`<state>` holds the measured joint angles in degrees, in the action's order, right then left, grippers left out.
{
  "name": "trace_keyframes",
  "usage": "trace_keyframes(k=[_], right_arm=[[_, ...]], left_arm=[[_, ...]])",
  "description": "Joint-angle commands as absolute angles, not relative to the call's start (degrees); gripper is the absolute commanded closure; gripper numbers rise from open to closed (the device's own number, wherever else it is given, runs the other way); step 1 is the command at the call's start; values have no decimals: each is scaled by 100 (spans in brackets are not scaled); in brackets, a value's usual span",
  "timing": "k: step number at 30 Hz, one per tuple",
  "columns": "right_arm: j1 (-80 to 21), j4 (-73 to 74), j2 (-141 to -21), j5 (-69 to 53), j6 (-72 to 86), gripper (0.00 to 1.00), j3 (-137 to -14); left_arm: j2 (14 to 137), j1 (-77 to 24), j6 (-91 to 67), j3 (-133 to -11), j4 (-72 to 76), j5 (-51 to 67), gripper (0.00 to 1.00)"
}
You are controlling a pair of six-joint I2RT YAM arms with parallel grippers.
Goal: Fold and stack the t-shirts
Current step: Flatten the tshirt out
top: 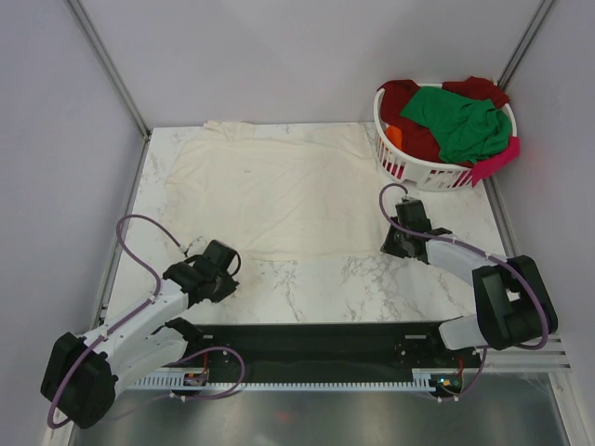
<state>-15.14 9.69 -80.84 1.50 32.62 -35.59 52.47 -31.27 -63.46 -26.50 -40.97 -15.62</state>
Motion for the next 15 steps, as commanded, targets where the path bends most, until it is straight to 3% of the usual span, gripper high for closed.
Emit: trace_keyframes(k=[1,3,15], right_arm=[[-1512,1107,-7894,88,3217,91,-3489],[-1512,1195,-7779,79,3199,100,-3489],[-1503,2609,-6241,-518,3155,100,-3323]], left_arm=[[5045,-3146,-6135,-2856,-4340,-1424,97],[4827,-3146,-6187,-2944,-4543,-1337,98],[3148,-3217,-6680,-3786,-6632,-755,98]])
